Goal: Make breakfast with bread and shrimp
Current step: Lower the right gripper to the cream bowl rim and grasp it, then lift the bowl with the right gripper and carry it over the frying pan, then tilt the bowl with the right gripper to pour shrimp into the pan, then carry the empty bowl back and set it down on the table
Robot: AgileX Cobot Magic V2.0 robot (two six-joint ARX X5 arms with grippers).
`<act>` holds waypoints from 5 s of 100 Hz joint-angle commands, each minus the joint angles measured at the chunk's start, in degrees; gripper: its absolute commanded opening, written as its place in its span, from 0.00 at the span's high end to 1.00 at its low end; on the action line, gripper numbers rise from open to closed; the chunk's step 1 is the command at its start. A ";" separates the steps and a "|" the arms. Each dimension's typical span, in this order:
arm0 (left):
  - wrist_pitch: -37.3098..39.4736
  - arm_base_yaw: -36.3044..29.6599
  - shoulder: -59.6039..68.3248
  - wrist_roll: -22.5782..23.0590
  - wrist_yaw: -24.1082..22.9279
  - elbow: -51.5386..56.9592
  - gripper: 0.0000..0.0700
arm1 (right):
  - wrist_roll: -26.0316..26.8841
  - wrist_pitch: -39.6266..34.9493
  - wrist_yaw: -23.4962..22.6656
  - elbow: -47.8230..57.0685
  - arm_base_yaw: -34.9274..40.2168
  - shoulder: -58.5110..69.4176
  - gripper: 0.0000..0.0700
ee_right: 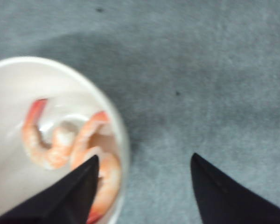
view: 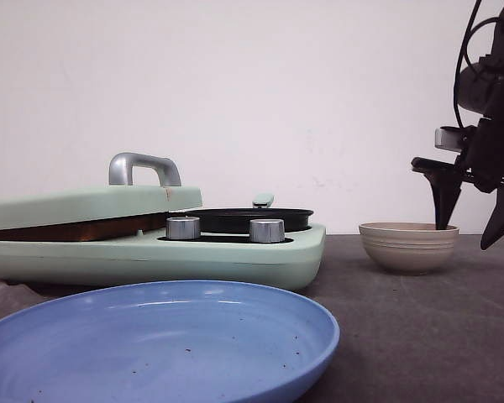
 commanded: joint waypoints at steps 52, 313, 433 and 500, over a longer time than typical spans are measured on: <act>0.66 0.07 -0.02 -0.15 -0.15 0.02 0.38 | -0.87 1.09 -6.69 1.46 0.96 2.43 1.00; 0.74 0.07 -0.02 0.09 -0.13 0.02 0.38 | -63.67 63.69 59.34 1.75 38.88 2.82 1.00; 0.68 0.07 -0.02 0.13 -0.11 0.02 0.39 | -55.32 74.42 60.33 1.75 40.37 2.82 1.00; 0.63 0.07 -0.02 -0.13 -0.13 0.02 0.39 | -19.37 28.96 50.88 1.75 38.14 -16.11 1.00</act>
